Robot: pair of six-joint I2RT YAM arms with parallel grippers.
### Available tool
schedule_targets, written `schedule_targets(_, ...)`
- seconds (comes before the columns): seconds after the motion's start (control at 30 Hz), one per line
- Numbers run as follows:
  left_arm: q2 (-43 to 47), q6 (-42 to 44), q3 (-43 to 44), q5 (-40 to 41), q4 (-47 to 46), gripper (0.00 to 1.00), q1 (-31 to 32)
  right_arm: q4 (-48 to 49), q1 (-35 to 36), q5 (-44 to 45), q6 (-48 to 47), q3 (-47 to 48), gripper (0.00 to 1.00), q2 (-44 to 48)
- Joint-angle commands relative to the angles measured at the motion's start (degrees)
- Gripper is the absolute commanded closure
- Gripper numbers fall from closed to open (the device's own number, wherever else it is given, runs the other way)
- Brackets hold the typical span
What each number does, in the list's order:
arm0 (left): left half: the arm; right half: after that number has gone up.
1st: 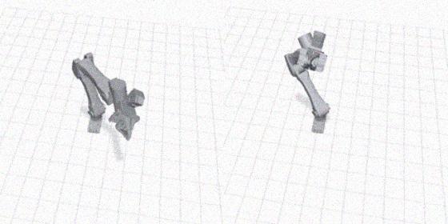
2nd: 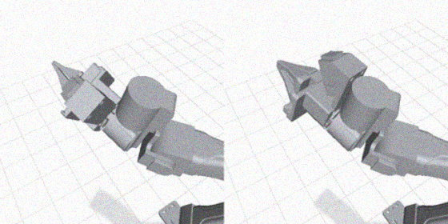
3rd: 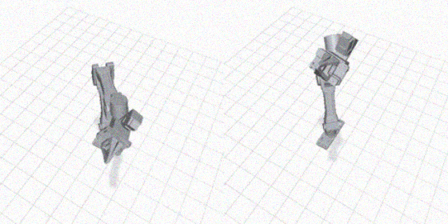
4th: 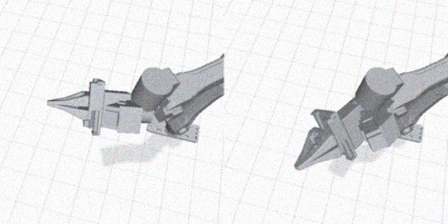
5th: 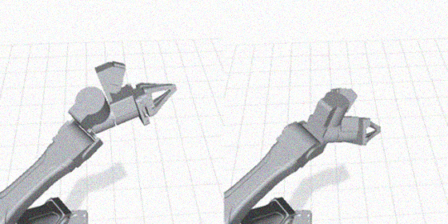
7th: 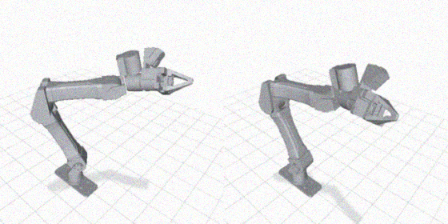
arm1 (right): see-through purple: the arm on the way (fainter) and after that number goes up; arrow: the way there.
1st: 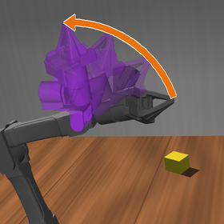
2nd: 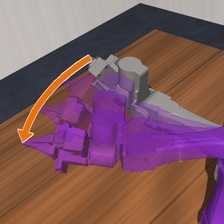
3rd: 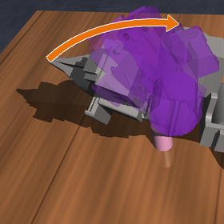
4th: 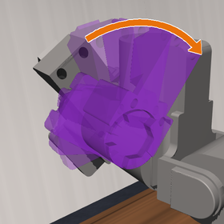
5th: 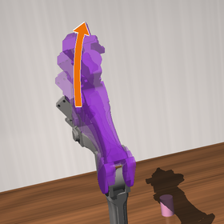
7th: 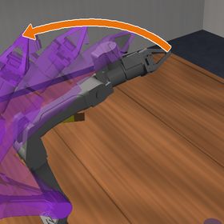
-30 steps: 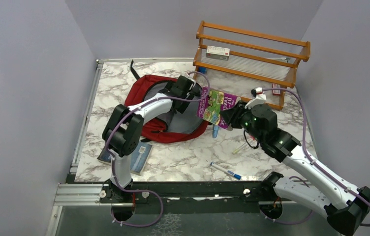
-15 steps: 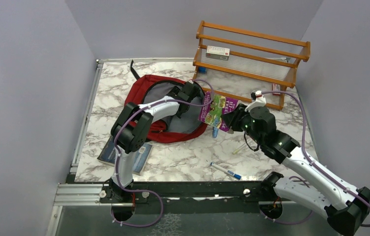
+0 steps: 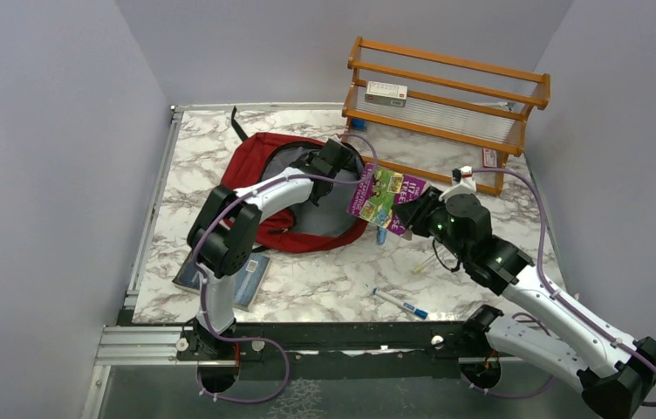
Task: Pack the student bag
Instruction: Place the book in the student bag.
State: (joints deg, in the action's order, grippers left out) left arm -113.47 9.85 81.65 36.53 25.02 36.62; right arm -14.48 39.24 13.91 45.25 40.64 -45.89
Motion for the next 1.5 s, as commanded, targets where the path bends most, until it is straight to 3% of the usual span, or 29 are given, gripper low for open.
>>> schedule_targets(0.0,8.33,-2.75,1.45,-1.95,1.20,1.00,0.29,7.47,-0.04,1.28,6.27,1.28,1.00,-1.12)
schedule_targets(0.33,17.56,-5.84,0.18,-6.90,1.44,1.00,0.20,14.77,-0.04,-2.08,11.09,2.52,0.99,-8.61)
schedule_targets(0.67,19.24,-7.58,-0.72,-9.38,1.29,1.00,-0.21,21.09,-0.04,-3.15,16.89,4.87,1.00,-19.95)
schedule_targets(1.0,18.54,-9.50,2.69,-11.45,1.37,1.00,-0.93,37.98,0.18,-10.21,25.21,5.31,0.99,-33.84)
schedule_targets(1.3,17.36,-9.58,3.53,-14.38,1.27,1.00,-1.07,57.44,1.53,-8.25,35.35,7.97,0.99,-51.37)
schedule_targets(1.47,17.38,-9.62,3.28,-15.18,0.92,1.00,-1.58,60.09,3.82,-3.32,35.06,14.62,0.99,-60.20)
